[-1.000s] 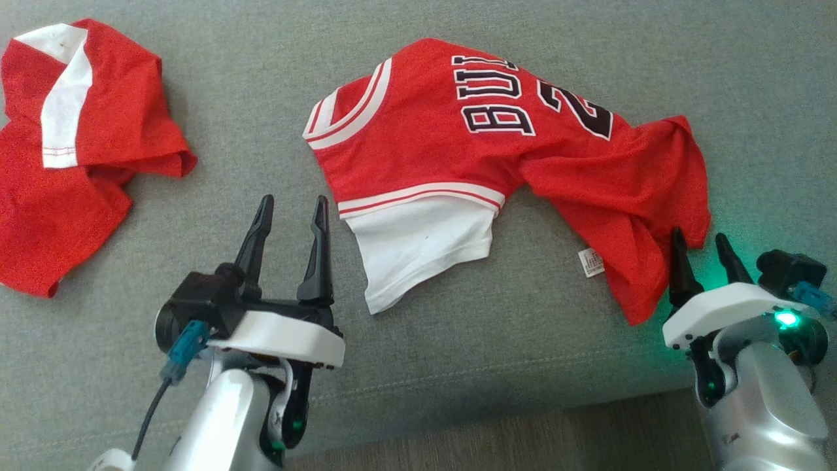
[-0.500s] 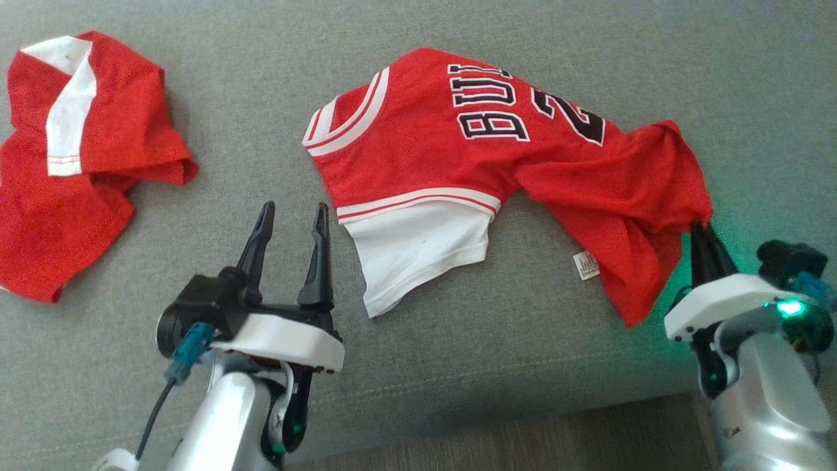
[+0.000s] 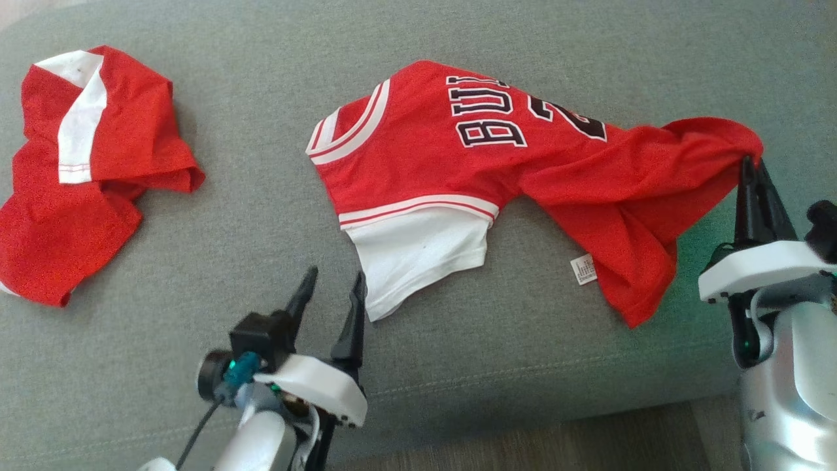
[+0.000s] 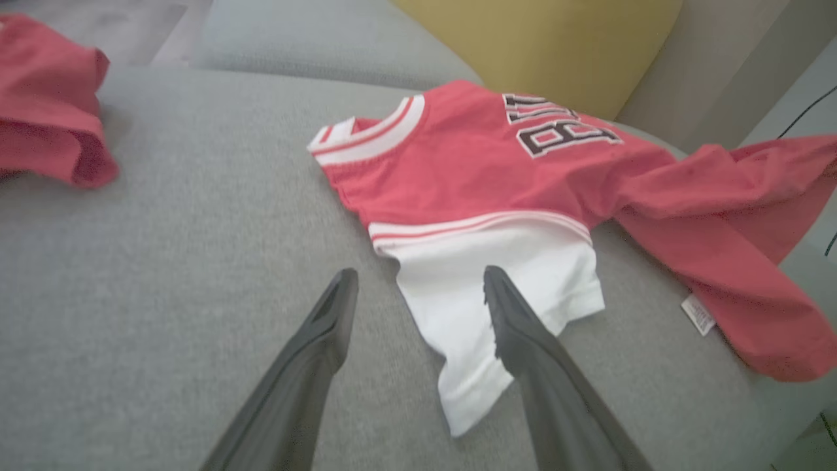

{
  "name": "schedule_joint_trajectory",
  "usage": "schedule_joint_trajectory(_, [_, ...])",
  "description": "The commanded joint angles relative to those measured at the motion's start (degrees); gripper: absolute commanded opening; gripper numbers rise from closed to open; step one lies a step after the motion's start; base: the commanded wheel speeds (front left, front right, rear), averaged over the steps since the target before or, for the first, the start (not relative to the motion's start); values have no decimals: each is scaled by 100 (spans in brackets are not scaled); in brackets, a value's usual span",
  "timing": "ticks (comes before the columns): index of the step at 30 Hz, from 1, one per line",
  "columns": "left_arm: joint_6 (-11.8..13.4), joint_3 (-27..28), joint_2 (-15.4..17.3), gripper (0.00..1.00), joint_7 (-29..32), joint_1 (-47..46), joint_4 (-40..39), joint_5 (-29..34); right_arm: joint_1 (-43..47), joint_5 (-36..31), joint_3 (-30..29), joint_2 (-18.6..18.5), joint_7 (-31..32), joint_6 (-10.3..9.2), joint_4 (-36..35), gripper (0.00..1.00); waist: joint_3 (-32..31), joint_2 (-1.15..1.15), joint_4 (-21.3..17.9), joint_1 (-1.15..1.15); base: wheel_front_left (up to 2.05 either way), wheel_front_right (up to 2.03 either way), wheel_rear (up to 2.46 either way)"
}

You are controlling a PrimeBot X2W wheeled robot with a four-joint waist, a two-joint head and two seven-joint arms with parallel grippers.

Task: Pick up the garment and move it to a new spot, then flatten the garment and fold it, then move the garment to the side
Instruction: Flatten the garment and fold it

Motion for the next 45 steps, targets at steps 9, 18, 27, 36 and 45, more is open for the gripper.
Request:
schedule_joint_trajectory(9, [-158,-416,15,100,-45,-341,792,-674,56,-21,175,-15,-53,-1,-300,0,-3,0,-28,0,0,0,0])
schedule_joint_trajectory(18, [-115,-571,15,100,-45,-671,1306,-840,45,8,289,-15,-53,-1,-295,0,68,0,-141,0,0,0,0])
schedule_joint_trajectory(27, [-150,-695,15,100,-45,-809,1523,-824,33,-36,367,-15,-53,-1,-285,0,150,0,-249,0,0,0,0])
schedule_joint_trajectory(36, [-210,-733,15,0,-45,-831,1527,-934,62,-164,337,-15,-53,-1,-331,0,86,0,-210,0,0,0,0])
schedule_joint_trajectory(45, [-569,-1,15,0,-45,-770,-112,-999,-114,-666,218,-15,56,-1,-350,0,-236,0,-25,0,0,0,0])
